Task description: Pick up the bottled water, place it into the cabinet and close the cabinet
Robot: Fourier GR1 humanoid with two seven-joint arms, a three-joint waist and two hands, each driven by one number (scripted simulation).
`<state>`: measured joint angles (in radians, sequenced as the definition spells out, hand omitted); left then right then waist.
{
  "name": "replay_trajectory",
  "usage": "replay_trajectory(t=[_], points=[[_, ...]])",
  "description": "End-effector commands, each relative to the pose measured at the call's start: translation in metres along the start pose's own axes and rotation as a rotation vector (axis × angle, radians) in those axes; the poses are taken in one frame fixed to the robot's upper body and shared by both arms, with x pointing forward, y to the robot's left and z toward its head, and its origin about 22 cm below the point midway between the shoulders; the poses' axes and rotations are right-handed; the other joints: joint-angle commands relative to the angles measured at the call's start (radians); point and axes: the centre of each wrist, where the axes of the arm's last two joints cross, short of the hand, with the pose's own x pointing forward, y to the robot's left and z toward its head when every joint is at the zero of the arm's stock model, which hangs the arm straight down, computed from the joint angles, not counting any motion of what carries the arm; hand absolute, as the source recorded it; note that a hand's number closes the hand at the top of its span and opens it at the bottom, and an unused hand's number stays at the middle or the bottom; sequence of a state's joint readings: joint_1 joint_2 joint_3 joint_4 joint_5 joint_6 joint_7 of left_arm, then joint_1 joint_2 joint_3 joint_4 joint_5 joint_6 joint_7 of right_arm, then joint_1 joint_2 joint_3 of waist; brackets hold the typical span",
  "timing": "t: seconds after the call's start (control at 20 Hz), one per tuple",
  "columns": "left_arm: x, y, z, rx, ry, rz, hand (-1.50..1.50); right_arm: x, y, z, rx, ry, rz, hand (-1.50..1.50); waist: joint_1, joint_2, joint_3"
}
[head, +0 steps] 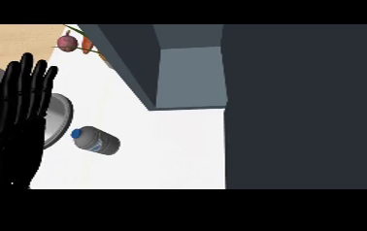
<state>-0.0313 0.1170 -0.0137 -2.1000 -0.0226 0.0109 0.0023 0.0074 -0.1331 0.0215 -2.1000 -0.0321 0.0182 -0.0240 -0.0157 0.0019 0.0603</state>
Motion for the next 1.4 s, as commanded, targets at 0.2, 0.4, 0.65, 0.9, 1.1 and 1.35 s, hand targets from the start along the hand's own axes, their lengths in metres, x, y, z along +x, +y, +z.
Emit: replay_trajectory(t=[0.2,0.4,0.65,0.9,1.1,1.35], points=[[0.015,-0.014,0.006,-0.553,-0.077,0.356,-1.50,0.000,-0.005,0.016,-0.064,0.048,-0.013,-1.50,-0.014,-0.010,-0.065],[-0.012,-0.024,0.044,-0.766,0.184,0.601,-1.50,-0.005,0.011,0.029,0.060,0.181,-0.204,-1.50,-0.005,-0.002,-0.064],[0.011,0.029,0.064,-0.848,0.254,0.683,-1.50,0.035,0.000,0.048,0.079,0.183,-0.215,-1.50,0.015,-0.014,-0.063],[0.027,0.092,0.063,-0.883,0.254,0.699,-1.50,0.057,-0.018,0.066,0.068,0.204,-0.228,-1.50,0.019,-0.010,-0.061],[0.048,0.133,0.052,-0.880,0.285,0.679,-1.50,0.079,-0.018,0.075,0.057,0.201,-0.221,-1.50,0.019,-0.011,-0.060],[0.056,0.160,0.065,-0.866,0.272,0.696,-1.50,0.093,-0.020,0.079,0.061,0.214,-0.224,-1.50,0.026,-0.013,-0.060]])
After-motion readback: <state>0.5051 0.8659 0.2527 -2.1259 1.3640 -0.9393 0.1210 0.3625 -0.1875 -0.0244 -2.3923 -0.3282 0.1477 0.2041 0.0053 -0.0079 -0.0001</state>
